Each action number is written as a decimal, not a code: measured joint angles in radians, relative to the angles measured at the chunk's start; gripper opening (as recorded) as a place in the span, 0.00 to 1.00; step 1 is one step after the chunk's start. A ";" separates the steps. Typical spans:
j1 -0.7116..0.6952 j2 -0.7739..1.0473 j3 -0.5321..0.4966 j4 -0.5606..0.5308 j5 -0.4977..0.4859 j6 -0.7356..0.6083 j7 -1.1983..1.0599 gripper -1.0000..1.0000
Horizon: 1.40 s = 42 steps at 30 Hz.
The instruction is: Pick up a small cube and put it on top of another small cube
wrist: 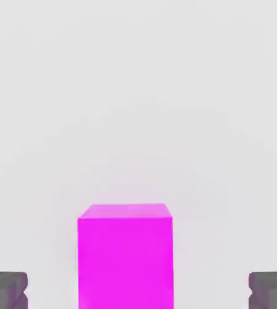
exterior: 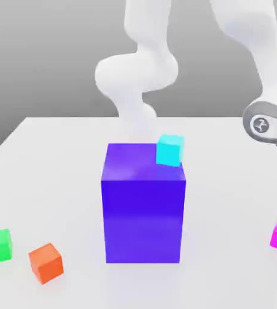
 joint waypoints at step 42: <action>-0.760 -0.190 -0.373 0.009 0.153 -0.170 -0.863 0.00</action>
